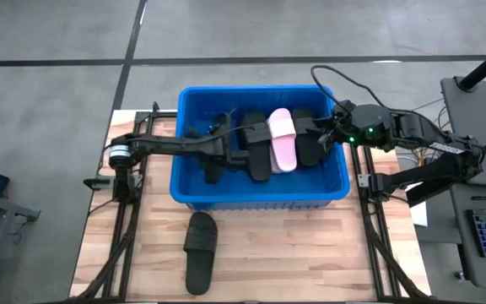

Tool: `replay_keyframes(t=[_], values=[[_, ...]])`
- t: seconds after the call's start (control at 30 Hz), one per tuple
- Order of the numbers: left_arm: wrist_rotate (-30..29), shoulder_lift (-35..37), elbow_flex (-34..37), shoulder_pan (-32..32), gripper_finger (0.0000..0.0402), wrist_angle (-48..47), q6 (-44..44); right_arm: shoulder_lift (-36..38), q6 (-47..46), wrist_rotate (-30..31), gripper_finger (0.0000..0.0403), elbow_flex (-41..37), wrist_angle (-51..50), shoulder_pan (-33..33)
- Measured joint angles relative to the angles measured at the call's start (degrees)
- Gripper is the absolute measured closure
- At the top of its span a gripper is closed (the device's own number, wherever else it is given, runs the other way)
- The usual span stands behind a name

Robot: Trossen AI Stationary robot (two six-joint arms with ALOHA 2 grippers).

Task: Pick and place slides into bin
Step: Put the black slide into the blue bin

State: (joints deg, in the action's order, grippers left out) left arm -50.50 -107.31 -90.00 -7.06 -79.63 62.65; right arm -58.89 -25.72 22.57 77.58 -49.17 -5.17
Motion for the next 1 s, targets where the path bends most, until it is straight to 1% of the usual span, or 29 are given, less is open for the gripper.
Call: replay_keyframes(t=[0.13,0.37,0.4,0.47,0.57,0.67,0.73,0.83,0.93,1.0], values=[[0.05,-2.47,-0.42,-1.99,0.0398,-0.03,0.04,-0.02,0.74,0.00,0.0216,0.00,0.11,0.00],[1.01,-4.50,-0.09,-7.05,0.0393,0.46,-0.08,-0.09,0.44,-0.04,0.0216,0.00,0.11,0.00],[1.78,-4.69,-0.08,-7.78,0.0388,1.07,-0.71,-0.09,0.44,-0.07,0.0216,0.00,0.11,0.00],[5.18,-4.74,0.03,-9.34,0.0370,1.79,-3.27,-0.08,0.44,-0.10,0.0216,0.00,0.11,0.00],[10.45,-4.87,0.41,-11.67,0.0331,3.67,-5.12,-0.04,0.46,-0.52,0.0216,0.00,0.11,0.00],[12.10,-4.59,0.44,-13.25,0.0278,4.94,-5.86,-0.02,0.72,-0.59,0.0216,0.00,0.05,0.02],[12.63,-4.30,0.46,-13.89,0.0239,6.49,-8.10,-0.02,1.88,-0.66,0.0216,-0.02,0.07,0.02],[13.95,-4.30,-0.46,-14.37,0.0179,10.35,-14.53,-0.02,3.45,-0.68,0.0216,0.00,0.05,0.02],[19.43,-4.30,-2.37,-14.43,0.0126,13.40,-25.61,-0.04,3.91,-0.68,0.0216,0.00,0.02,0.02],[22.86,-4.30,-3.62,-14.37,0.0097,15.39,-30.26,-0.04,3.94,-0.66,0.0216,0.00,0.02,0.00]])
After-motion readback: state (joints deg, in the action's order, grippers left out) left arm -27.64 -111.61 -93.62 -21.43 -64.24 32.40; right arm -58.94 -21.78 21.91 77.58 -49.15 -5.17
